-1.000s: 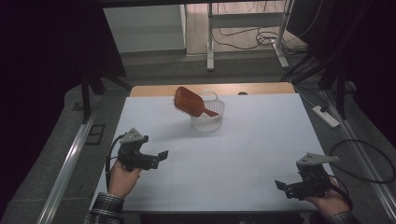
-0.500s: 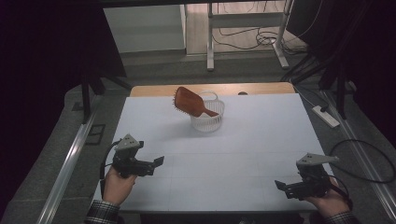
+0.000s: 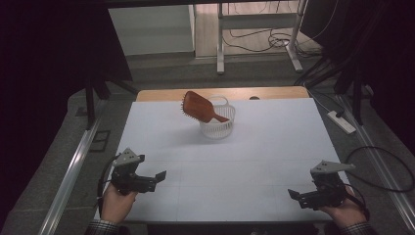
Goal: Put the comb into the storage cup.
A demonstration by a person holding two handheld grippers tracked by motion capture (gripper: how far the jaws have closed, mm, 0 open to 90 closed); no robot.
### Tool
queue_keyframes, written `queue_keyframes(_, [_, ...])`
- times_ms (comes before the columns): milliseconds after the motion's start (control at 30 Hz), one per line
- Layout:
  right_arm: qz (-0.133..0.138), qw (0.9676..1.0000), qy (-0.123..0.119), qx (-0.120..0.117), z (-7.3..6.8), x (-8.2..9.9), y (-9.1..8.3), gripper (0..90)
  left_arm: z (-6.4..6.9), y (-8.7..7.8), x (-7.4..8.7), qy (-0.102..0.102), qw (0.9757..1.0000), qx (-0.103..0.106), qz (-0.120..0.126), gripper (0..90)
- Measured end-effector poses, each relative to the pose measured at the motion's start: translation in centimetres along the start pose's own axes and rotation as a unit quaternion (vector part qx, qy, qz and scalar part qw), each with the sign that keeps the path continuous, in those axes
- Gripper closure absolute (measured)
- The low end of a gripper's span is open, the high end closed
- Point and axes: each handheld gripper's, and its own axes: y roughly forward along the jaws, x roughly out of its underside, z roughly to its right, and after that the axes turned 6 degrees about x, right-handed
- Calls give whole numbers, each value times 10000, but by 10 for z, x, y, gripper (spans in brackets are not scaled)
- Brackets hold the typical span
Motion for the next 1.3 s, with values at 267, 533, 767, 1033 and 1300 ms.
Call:
queue_keyframes(267, [-3, 10000, 2, 2, 0, 0, 0, 0, 2, -8, 10, -49, 10000, -55, -17, 0])
queue_keyframes(533, [-3, 10000, 3, 9, 0, 0, 0, 0, 4, -14, 20, -109, 9999, -66, -37, 0])
queue_keyframes(767, [-1, 10000, 0, 14, 0, 0, 0, 0, 6, -20, 26, -120, 9999, -102, -64, 0])
queue_keyframes(1033, [7, 10000, 5, 21, -1, 0, 0, 0, 9, -24, 32, -113, 9997, -153, -120, 0])
queue_keyframes(1300, [2, 10000, 2, 26, -1, 0, 0, 0, 13, -26, 38, -79, 9993, -236, -274, 0])
